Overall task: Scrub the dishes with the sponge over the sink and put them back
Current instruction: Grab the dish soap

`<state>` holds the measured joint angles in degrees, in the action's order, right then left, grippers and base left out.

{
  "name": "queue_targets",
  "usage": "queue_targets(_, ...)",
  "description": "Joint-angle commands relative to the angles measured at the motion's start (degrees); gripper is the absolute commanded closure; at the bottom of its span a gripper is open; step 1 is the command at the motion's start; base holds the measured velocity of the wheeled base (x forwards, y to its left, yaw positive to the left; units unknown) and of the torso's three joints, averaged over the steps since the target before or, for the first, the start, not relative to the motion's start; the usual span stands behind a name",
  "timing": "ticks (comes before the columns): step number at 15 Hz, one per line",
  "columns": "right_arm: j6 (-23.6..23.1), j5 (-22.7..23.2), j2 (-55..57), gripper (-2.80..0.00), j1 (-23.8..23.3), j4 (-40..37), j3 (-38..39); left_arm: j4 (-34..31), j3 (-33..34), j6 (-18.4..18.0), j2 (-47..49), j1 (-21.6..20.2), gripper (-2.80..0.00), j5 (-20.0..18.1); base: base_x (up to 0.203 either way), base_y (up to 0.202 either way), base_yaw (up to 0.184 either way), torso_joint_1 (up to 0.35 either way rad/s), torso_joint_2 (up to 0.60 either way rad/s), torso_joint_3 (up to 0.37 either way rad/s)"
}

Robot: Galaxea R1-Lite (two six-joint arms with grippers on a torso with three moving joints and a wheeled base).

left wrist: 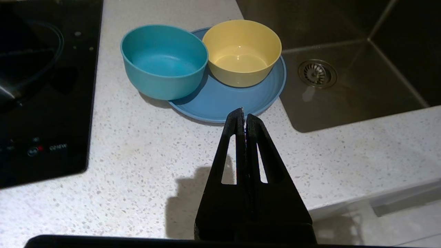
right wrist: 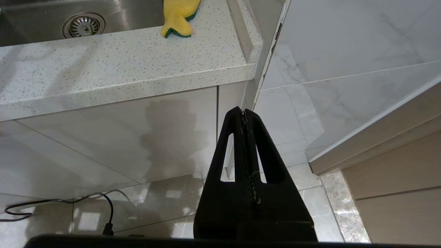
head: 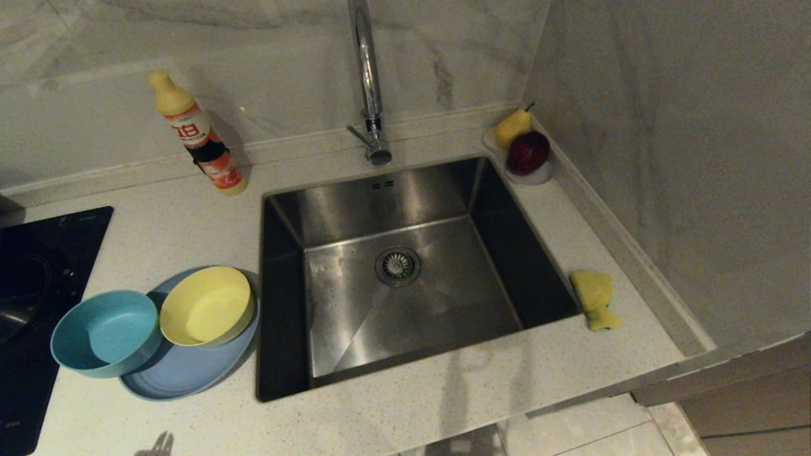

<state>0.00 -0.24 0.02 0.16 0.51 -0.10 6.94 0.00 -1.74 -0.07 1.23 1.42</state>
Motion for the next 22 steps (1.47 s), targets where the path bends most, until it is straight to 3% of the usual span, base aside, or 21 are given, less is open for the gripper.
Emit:
queue_targets(1,0.0,0.0,0.0,0.00,0.0,0.0,0.0,1.1,2.3,-0.6,-0.1,0.0,0.00,0.0,0.000,0.000,0.000,0.000,0.00,0.000)
queue_targets(3,0.0,0.0,-0.1,0.00,0.0,0.0,0.0,1.7,0.1,-0.9,0.0,0.0,0.00,0.5,0.000,0.000,0.000,0.000,0.00,0.000)
queue_targets(7,0.0,0.0,0.0,0.00,0.0,0.0,0.0,-5.2,-17.6,-1.1,3.3,0.0,0.00,0.4,0.000,0.000,0.000,0.000,0.00,0.000)
queue_targets(12,0.0,0.0,0.0,0.00,0.0,0.0,0.0,-6.8,-32.4,-1.2,25.2,0.0,0.00,0.5,0.000,0.000,0.000,0.000,0.00,0.000)
queue_targets(17,0.0,0.0,0.0,0.00,0.0,0.0,0.0,0.1,-45.4,0.1,55.0,0.1,0.00,2.8,0.000,0.000,0.000,0.000,0.00,0.000)
queue_targets(22,0.0,0.0,0.0,0.00,0.0,0.0,0.0,12.2,-61.1,2.1,81.9,2.0,0.00,11.4,0.000,0.000,0.000,0.000,0.00,0.000)
